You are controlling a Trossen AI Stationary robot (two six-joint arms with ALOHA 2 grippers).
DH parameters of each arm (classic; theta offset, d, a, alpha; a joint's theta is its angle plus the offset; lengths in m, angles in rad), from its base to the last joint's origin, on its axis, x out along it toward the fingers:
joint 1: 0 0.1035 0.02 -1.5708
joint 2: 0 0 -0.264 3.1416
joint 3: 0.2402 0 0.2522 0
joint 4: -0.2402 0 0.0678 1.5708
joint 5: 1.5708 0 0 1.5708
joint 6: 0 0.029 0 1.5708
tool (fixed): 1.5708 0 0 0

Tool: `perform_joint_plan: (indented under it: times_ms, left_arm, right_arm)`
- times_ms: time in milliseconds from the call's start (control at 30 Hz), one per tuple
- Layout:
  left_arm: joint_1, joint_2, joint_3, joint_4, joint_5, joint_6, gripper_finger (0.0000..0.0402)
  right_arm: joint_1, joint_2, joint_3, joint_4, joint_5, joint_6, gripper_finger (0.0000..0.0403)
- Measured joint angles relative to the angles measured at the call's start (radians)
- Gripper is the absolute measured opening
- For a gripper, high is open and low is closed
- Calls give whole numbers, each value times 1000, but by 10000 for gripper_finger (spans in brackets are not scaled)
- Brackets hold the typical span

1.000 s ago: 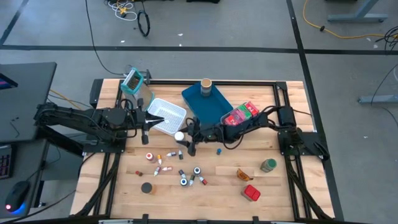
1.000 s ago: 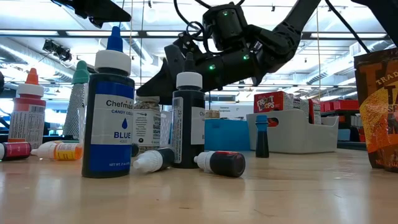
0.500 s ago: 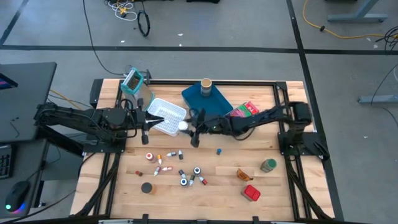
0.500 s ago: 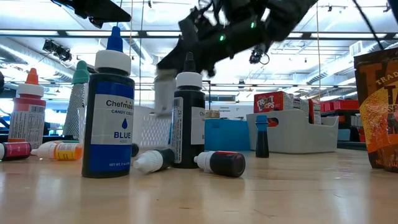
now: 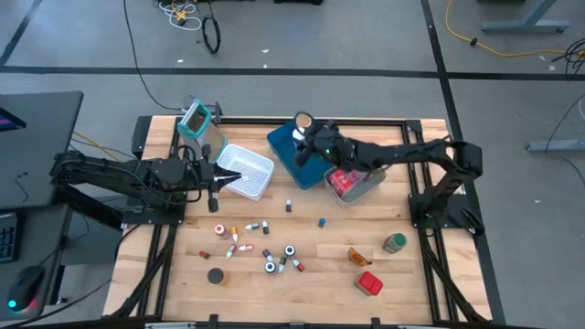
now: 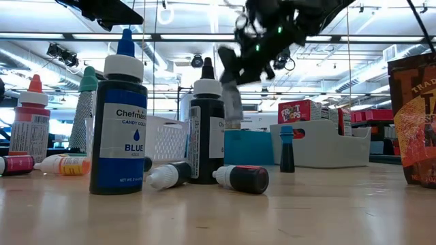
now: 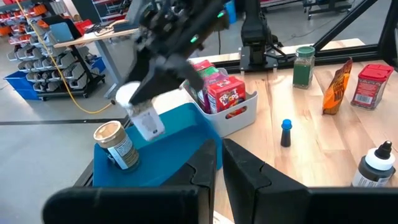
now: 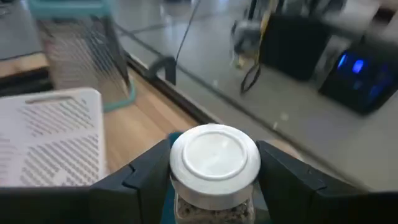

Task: Pick & Place Kitchen Items
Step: Put the white seasoning bottle into the blue bin, then put the orange seasoning bottle into the blue bin

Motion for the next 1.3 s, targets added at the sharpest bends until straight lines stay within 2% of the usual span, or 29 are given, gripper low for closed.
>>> perform_joint_plan:
  times_ms: [233, 467, 733, 1067, 1300]
  left_arm:
    - [0, 0, 0, -1, 0, 0, 33]
    - [0, 0, 0, -1, 0, 0, 33]
    - [0, 0, 0, -1, 0, 0, 33]
    - [0, 0, 0, -1, 0, 0, 33]
    - [0, 0, 0, -1, 0, 0, 33]
  right_arm:
    - [-107, 44, -1, -79, -13, 140, 218]
    - [-142, 110, -1, -85, 4, 198, 219]
    - [-165, 134, -1, -79, 0, 188, 225]
    - [-176, 133, -1, -106, 10, 163, 281]
    - [-171, 115, -1, -82, 7, 44, 291]
